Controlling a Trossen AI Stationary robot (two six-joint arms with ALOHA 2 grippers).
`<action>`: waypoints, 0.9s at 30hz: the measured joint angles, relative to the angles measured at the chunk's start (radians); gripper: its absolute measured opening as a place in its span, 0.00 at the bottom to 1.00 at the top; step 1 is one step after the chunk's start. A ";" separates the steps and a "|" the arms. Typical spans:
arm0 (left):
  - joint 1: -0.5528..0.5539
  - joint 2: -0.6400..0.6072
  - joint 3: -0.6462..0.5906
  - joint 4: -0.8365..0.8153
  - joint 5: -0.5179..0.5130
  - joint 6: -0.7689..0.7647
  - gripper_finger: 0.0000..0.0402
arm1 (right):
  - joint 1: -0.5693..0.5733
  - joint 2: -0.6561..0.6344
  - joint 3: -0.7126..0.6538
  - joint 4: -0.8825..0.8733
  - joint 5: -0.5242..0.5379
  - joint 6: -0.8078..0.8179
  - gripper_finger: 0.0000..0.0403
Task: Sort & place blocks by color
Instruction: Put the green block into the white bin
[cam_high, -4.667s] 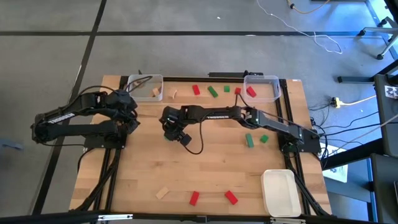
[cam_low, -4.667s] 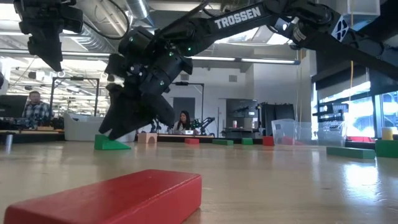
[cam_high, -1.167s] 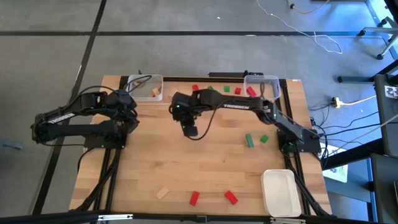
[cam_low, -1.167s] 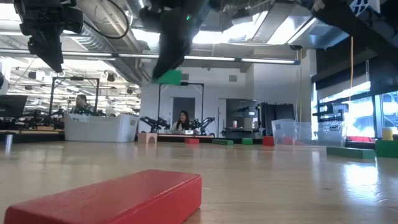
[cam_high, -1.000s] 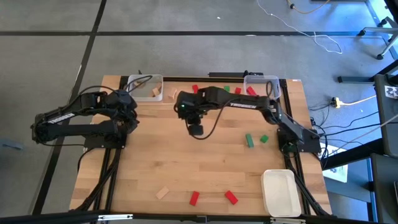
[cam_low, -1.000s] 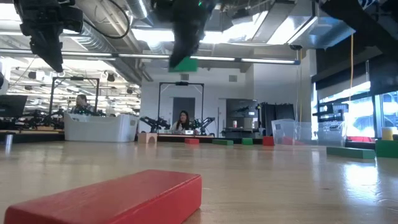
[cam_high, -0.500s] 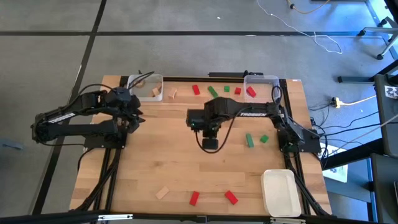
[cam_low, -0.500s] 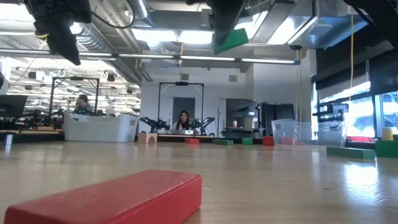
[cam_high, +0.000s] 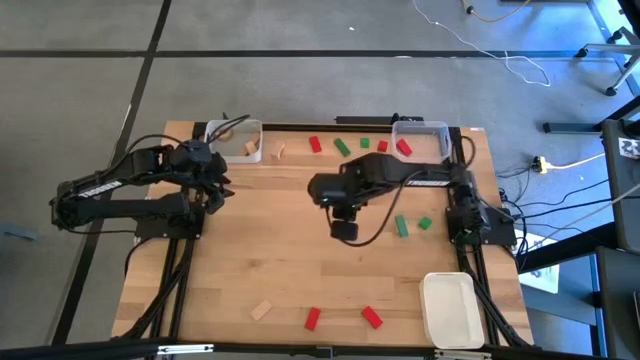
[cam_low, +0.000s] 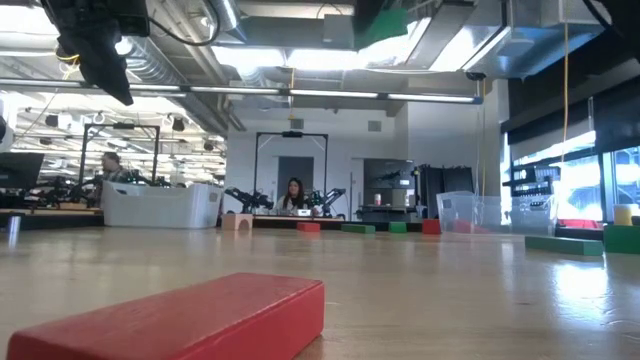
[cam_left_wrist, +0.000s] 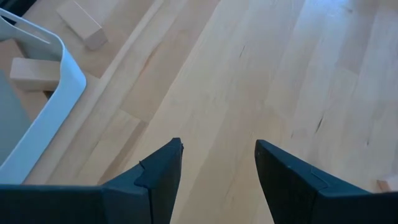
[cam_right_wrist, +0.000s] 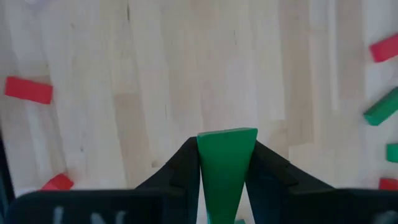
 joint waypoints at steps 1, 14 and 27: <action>0.000 0.000 0.000 0.000 0.000 0.001 0.48 | 0.000 -0.021 -0.007 0.000 0.007 0.001 0.23; 0.000 0.000 0.000 0.000 -0.003 0.015 0.48 | 0.036 -0.403 -0.479 -0.002 0.059 0.314 0.23; 0.000 0.000 0.000 0.020 -0.056 0.014 0.48 | 0.295 -0.758 -0.945 0.001 -0.198 0.892 0.23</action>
